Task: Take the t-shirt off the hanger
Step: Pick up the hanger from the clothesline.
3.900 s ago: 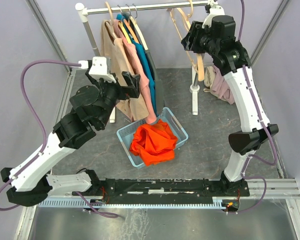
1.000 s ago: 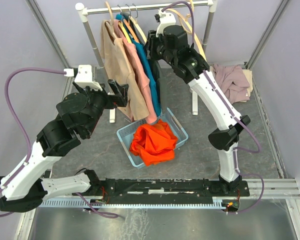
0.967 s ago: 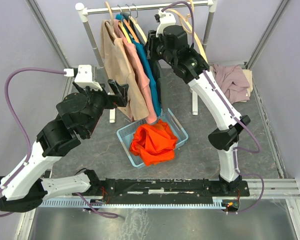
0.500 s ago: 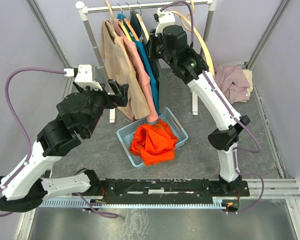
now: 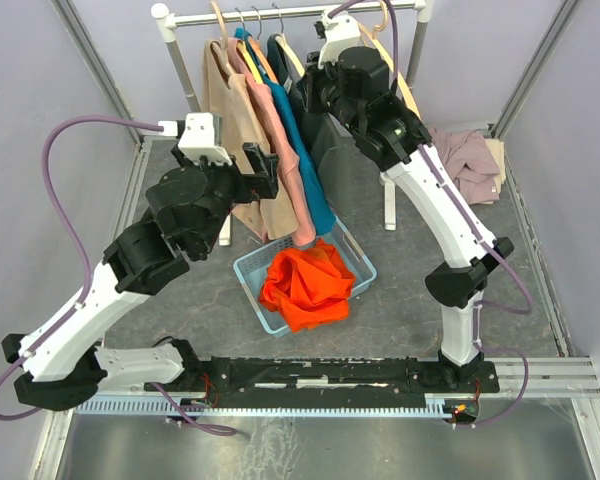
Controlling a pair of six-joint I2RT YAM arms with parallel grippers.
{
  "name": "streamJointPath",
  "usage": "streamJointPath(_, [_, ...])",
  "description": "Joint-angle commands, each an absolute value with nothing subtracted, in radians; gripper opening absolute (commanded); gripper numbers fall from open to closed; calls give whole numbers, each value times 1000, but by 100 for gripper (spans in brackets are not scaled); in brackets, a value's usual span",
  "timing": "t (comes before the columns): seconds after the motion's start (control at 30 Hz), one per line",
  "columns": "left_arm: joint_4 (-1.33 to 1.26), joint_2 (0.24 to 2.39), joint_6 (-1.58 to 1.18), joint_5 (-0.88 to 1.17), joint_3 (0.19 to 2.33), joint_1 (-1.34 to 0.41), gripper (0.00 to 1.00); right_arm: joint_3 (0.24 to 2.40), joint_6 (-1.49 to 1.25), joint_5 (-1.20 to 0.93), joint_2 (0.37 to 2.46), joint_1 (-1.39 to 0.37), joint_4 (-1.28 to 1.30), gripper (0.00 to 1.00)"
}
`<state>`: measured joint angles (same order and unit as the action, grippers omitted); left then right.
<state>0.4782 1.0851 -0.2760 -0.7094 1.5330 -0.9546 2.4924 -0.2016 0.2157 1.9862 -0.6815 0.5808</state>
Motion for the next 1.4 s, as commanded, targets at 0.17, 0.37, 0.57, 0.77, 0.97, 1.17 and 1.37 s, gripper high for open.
streamJointPath(0.17, [392, 1086, -273, -712, 1558, -951, 97, 2468, -175, 230, 1885, -673, 449, 1])
streamJointPath(0.37, [383, 1087, -272, -718, 1563, -951, 96, 2461, -190, 203, 1884, -664, 421, 1])
streamJointPath(0.57, [370, 1146, -218, -739, 1619, -951, 96, 2456, -181, 185, 1862, -661, 387, 1])
streamJointPath(0.77, [336, 1212, -147, -775, 1704, -943, 96, 2430, -182, 177, 1818, -660, 392, 1])
streamJointPath(0.97, [304, 1276, -93, -780, 1781, -919, 97, 2344, -183, 173, 1740, -660, 381, 1])
streamJointPath(1.17, [283, 1327, -84, -729, 1847, -852, 97, 2260, -184, 169, 1665, -660, 385, 1])
streamJointPath(1.37, [279, 1387, -101, -608, 1918, -760, 96, 2168, -192, 155, 1578, -660, 407, 1])
